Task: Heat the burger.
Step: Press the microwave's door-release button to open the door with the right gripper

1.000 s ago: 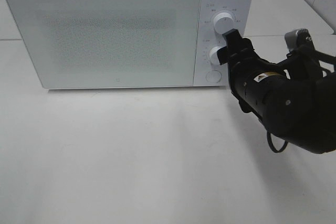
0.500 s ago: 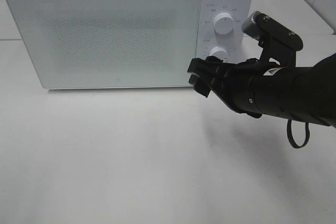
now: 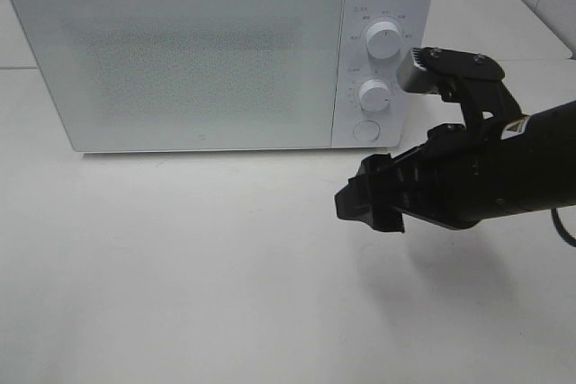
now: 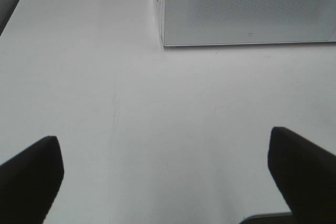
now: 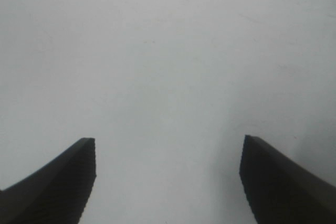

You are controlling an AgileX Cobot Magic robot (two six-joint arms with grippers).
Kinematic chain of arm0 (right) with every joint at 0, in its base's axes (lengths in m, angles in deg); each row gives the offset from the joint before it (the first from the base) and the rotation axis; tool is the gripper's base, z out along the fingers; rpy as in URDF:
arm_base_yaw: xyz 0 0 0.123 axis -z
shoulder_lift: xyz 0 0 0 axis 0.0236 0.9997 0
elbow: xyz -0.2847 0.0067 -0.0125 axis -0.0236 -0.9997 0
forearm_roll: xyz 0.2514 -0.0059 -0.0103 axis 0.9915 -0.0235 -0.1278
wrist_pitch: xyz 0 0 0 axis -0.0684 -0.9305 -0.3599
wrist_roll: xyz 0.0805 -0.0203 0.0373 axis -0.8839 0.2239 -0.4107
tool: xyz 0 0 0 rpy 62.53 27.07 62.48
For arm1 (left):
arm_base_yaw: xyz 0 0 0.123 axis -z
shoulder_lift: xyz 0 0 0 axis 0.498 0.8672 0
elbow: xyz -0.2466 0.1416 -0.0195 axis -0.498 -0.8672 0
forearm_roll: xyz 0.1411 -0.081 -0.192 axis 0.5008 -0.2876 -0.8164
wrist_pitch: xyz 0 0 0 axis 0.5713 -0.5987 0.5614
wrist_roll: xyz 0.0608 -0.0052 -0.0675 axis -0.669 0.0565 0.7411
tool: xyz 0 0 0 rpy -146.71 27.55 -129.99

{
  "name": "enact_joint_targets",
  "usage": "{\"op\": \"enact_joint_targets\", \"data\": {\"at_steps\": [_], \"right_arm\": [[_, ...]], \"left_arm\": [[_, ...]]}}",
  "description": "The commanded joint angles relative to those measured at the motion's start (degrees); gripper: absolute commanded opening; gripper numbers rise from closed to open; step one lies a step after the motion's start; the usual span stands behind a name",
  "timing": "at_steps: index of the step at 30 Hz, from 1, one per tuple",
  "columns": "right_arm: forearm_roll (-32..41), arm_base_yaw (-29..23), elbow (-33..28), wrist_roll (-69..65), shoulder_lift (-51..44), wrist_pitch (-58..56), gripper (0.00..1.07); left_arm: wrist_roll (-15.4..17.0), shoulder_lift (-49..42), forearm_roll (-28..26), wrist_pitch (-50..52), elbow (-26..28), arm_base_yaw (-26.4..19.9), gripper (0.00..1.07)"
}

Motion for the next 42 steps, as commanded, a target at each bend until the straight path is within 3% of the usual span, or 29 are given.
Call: {"op": "enact_joint_targets", "data": {"at_steps": [1,9,15,28,33,36,39,41,42], "right_arm": [[-7.7,2.2,-0.1,-4.5,-3.5,-7.4,0.75],[-22.9,2.8,3.5,-11.2,-11.2,-25.4,0.75],[-29.9,2.8,5.3,-14.3,-17.0,-35.6,0.75],[-33.2,2.8,6.6,-14.3,-32.1,-46.2,0.77],[-38.0,2.9,6.4,-17.5,-41.6,-49.2,0.78],[-40.7,5.1,6.4,-18.9,-45.4,-51.9,0.78],[-41.9,9.1,6.4,-18.9,-49.6,-52.9,0.78],[-41.9,14.5,6.4,-18.8,-55.7,-52.3,0.77],[-41.9,14.5,6.4,-18.8,-55.7,-52.3,0.77]], "left_arm": [[0.4,-1.0,-0.1,0.7,0.0,-0.2,0.98],[0.4,-1.0,-0.1,0.7,0.0,-0.2,0.98],[0.4,-1.0,-0.1,0.7,0.0,-0.2,0.98],[0.4,-1.0,-0.1,0.7,0.0,-0.2,0.98],[0.4,-1.0,-0.1,0.7,0.0,-0.2,0.98],[0.4,-1.0,-0.1,0.7,0.0,-0.2,0.98],[0.4,-1.0,-0.1,0.7,0.0,-0.2,0.98],[0.4,-1.0,-0.1,0.7,0.0,-0.2,0.98],[0.4,-1.0,-0.1,0.7,0.0,-0.2,0.98]]}}
